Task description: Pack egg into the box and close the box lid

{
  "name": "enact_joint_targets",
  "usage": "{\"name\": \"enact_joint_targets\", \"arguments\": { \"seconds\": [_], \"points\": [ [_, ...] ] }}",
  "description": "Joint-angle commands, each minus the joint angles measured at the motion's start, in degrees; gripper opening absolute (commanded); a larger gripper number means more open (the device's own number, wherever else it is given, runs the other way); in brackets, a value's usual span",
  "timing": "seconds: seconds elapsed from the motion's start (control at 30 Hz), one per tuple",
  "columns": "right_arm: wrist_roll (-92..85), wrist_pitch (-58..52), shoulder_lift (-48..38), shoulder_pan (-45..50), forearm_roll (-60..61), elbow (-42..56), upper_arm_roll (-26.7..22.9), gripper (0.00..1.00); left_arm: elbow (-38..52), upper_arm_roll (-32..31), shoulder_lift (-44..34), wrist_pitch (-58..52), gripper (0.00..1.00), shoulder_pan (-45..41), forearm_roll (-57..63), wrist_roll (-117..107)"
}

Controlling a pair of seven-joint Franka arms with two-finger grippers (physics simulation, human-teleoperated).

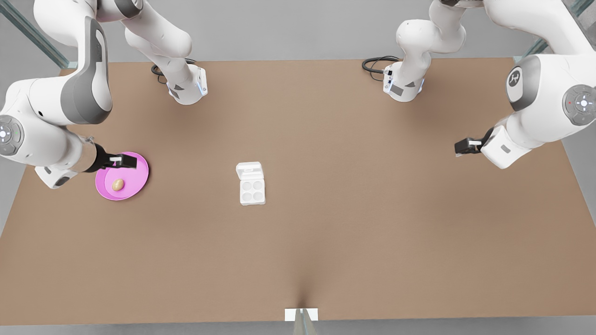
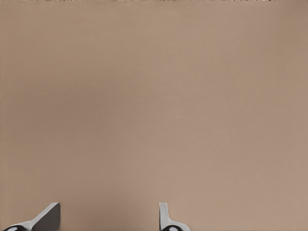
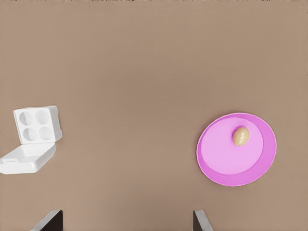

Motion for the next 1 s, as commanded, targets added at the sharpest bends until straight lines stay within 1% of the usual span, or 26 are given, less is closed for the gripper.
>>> {"name": "enact_joint_targets", "arguments": {
  "seconds": [0.0, 0.07, 0.1, 0.17, 0.2, 0.23, 0.3, 0.4, 0.5, 0.53, 0.57, 0.6, 0.67, 0.8, 0.97],
  "points": [
    [2.71, 2.13, -0.07, 0.04, 0.11, 0.04, 0.12, 1.00, 0.14, 0.01, 0.29, 4.06, 1.00, -0.06, 0.37, 1.66],
    [2.71, 1.52, 0.80, 1.27, -0.07, -0.93, 0.38, 1.00, 0.14, 0.01, 0.38, 4.06, 1.00, -0.06, 0.37, 1.75],
    [3.06, -3.22, 2.47, 3.38, -0.16, -1.02, 0.38, 1.00, 0.14, 0.01, 0.46, 3.97, 1.00, -0.06, 0.28, 1.75],
    [3.68, -3.94, 6.69, 4.78, -3.48, -1.11, 0.29, 1.00, 0.14, 0.01, 0.55, 3.79, 1.00, -0.06, 0.28, 1.75],
    [3.59, -0.17, 6.87, 4.96, -4.37, -4.25, 0.29, 1.00, 0.05, 0.01, 0.55, 3.71, 1.00, -0.15, 0.28, 1.75],
    [1.66, 7.22, 6.87, 2.76, -7.27, -9.98, 0.29, 1.00, -0.04, 0.01, 0.90, 3.71, 1.00, -0.15, 0.28, 2.02],
    [-6.78, 21.19, 6.17, -2.86, -7.36, -21.04, 0.47, 1.00, -0.04, 0.10, 0.99, 3.71, 1.00, -0.50, 0.28, 2.46],
    [-15.22, 44.40, -7.45, -8.05, -7.10, -43.81, 0.56, 1.00, -0.04, 0.27, 1.43, 3.71, 1.00, -0.33, 0.10, 4.48],
    [-15.83, 45.63, -8.77, -9.28, -7.01, -46.02, 0.56, 1.00, -0.04, 0.27, 1.69, 3.71, 1.00, -0.33, 0.02, 4.48],
    [-17.41, 47.21, -8.51, -11.65, -7.01, -45.93, 0.56, 1.00, 0.05, 0.27, 1.69, 3.79, 1.00, -0.33, 0.02, 4.48],
    [-23.21, 49.94, -6.66, -14.90, -7.01, -45.23, 0.47, 1.00, 0.05, 0.19, 1.69, 3.79, 1.00, -0.33, 0.02, 4.48],
    [-24.88, 50.20, -5.43, -16.92, -7.10, -44.79, 0.47, 1.00, -0.04, 0.27, 1.87, 3.88, 1.00, -0.33, 0.02, 4.48],
    [-32.44, 50.38, -3.50, -18.86, -7.01, -44.26, 0.47, 1.00, -0.04, 0.27, 2.22, 4.06, 1.00, -0.33, 0.02, 4.48],
    [-49.40, 59.43, -0.25, -21.93, -7.01, -44.00, 0.47, 1.00, -0.04, 0.27, 3.45, 5.20, 1.00, -0.33, 0.10, 4.48],
    [-56.96, 65.84, 4.50, -22.90, -7.45, -43.73, 0.47, 1.00, -0.04, 0.27, 4.07, 5.11, 1.00, -0.33, 0.10, 4.48]
  ]
}}
